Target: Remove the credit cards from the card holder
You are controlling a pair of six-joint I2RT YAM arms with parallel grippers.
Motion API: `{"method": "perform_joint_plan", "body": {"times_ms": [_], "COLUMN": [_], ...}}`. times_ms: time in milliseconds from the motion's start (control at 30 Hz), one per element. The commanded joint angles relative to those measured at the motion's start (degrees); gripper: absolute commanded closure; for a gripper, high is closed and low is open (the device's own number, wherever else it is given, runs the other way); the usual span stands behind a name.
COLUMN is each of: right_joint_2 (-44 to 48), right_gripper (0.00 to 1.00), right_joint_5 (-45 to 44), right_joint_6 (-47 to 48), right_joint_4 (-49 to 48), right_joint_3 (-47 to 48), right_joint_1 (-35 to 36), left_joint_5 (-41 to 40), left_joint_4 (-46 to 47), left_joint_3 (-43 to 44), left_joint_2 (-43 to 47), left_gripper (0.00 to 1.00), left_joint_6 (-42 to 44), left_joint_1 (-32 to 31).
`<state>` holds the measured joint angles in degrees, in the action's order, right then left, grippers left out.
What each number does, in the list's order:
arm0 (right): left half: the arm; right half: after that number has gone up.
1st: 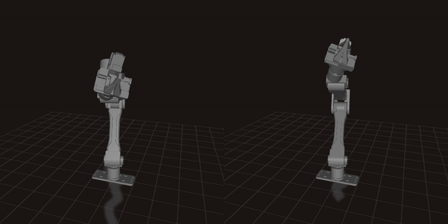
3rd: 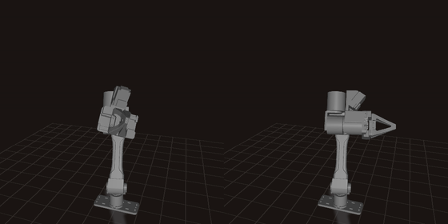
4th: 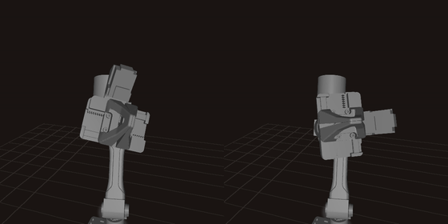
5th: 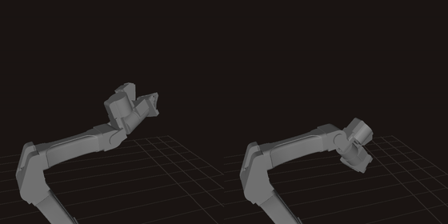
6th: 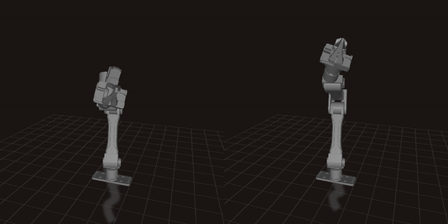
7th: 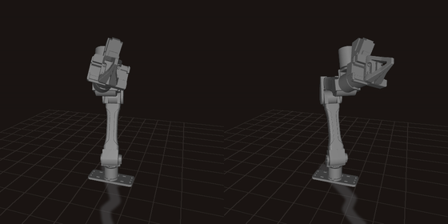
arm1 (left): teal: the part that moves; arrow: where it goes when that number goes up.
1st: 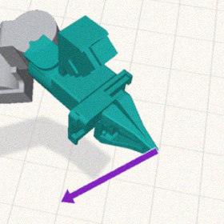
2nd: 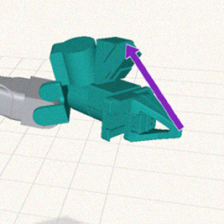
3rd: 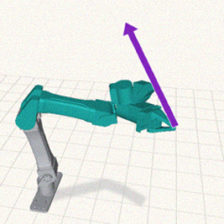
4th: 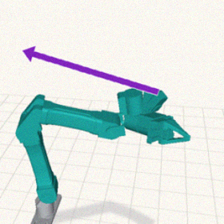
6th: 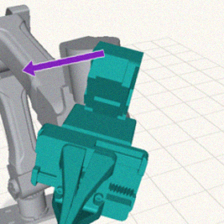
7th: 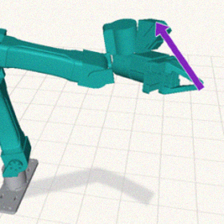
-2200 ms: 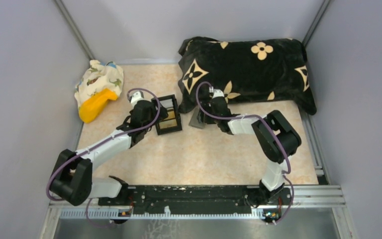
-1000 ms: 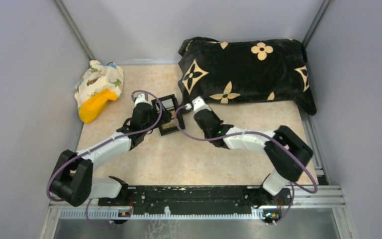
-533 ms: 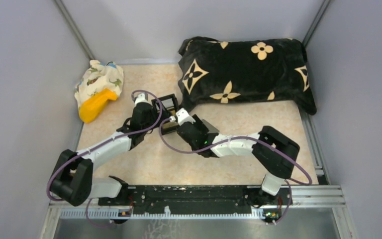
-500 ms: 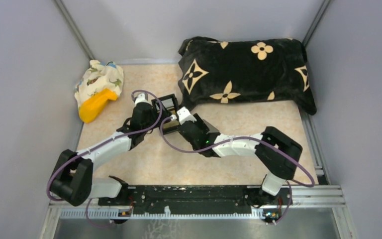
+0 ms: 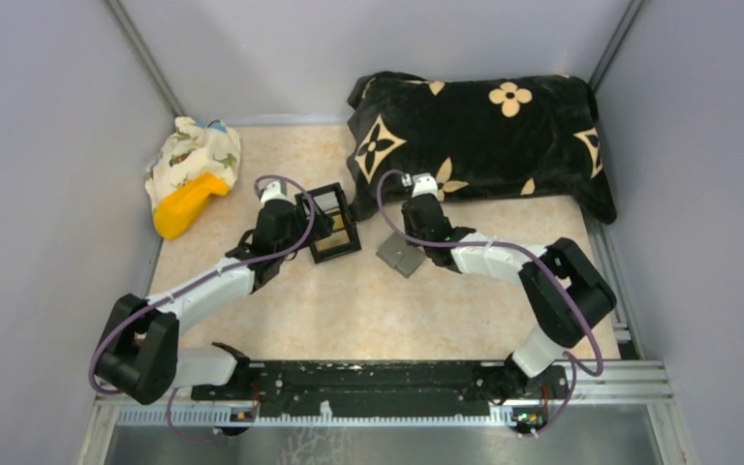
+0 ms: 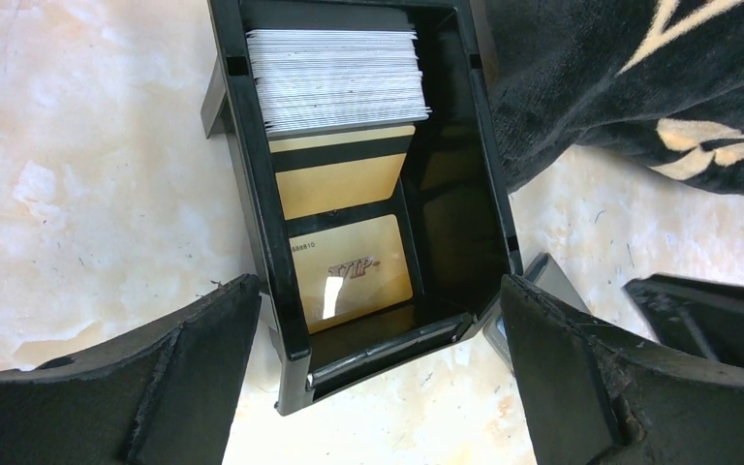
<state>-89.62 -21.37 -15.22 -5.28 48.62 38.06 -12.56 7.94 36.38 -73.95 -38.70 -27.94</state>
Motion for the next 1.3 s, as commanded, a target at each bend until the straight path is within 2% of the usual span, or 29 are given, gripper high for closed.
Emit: {"method": "perform_joint_plan", "body": {"times_ms": [0,100,300,567,733,933,1100,1267], "right_joint_2": [-3.66,-6.18,-7.3,5.38,10.58,9.49,8.55,8.63], "right_gripper": [0.78,1.0,1.0,1.0,0.99,1.0,1.0,1.0], "right_joint_5": [7.39,12.16,15.12,7.42,8.74,11.76,12.5,3.71], "right_joint_6": [-3.55,-5.57,-8.75,-6.11,-4.69,-3.06,-3.7,-7.73], "right_joint_4": [-0.47,-2.21,-4.82,-5.84,-7.56,-6.89,-3.81,3.83], "right_joint_3": [-0.27,-1.74,-5.89,-9.31,-11.59,-13.75,-15.03,-14.22], "right_joint_1": [0.79,0.9,2.69,8.2,10.57,15.87,17.11,17.12], "left_joint_5": [-1.12,1.46,3.09,2.59,2.07,0.28,-0.71,1.12], "left_joint_4": [-0.2,1.6,2.39,3.75,3.73,3.62,8.7,9.03], "left_joint_3": [0.33,0.4,1.41,1.62,2.2,1.89,-0.24,1.15], "left_joint_2": [2.01,1.76,2.21,3.06,4.21,3.61,0.63,-2.6], "left_gripper": [0.01,0.01,0.01,0.01,0.01,0.01,0.01,0.01], "left_joint_6": [0.64,2.15,3.05,4.09,4.54,4.9,4.98,5.29], "left_joint_1": [-0.21,-0.19,-0.19,-0.47,-0.96,-0.97,-0.82,-0.8]}}
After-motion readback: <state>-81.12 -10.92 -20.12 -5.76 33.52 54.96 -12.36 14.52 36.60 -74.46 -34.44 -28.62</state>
